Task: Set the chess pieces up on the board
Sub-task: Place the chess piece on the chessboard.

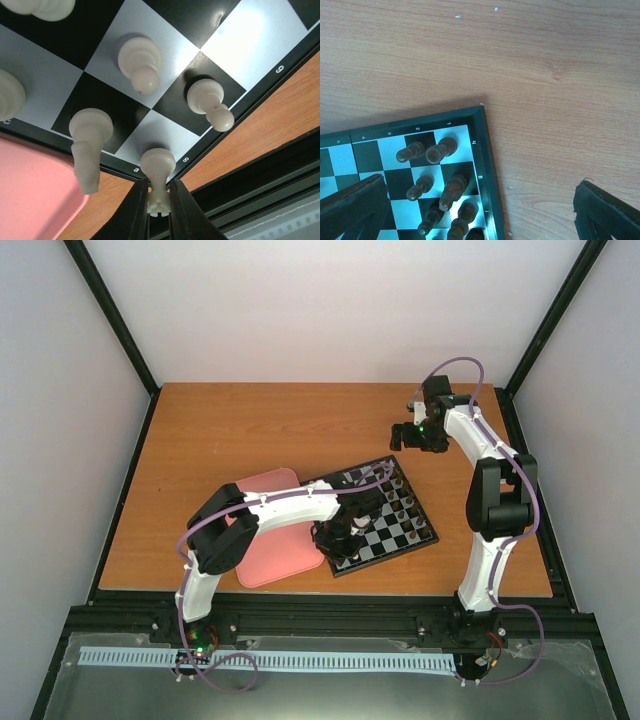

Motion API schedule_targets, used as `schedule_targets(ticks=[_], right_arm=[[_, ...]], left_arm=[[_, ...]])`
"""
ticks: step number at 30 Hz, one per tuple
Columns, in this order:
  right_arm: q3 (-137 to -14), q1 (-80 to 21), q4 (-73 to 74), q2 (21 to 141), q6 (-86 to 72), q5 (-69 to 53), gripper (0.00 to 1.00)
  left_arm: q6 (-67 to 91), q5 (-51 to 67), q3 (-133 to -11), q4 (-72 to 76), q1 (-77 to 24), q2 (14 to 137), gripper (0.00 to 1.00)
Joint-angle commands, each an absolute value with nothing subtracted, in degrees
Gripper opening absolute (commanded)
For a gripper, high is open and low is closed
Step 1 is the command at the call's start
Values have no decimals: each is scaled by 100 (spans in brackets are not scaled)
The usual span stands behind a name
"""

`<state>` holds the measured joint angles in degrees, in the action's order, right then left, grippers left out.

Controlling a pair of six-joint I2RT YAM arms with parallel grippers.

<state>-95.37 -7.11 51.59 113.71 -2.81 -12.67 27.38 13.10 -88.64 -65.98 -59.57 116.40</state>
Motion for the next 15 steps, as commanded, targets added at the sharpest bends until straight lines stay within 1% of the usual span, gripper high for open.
schedule_targets(ticks=[1,7,15], right_arm=[[-9670,-686,5150,11358,-263,-1271,100],[-9660,-686,5150,11362,-264,-1291,100],[-9669,-686,5150,11373,-259,-1311,100]], left_arm=[[2716,1203,-8983,-6583,-6021,11508,1],[2718,1130,-9030,-6601,-6014,11538,2],[2638,1256,-9079,-6574,-6019,11633,13]])
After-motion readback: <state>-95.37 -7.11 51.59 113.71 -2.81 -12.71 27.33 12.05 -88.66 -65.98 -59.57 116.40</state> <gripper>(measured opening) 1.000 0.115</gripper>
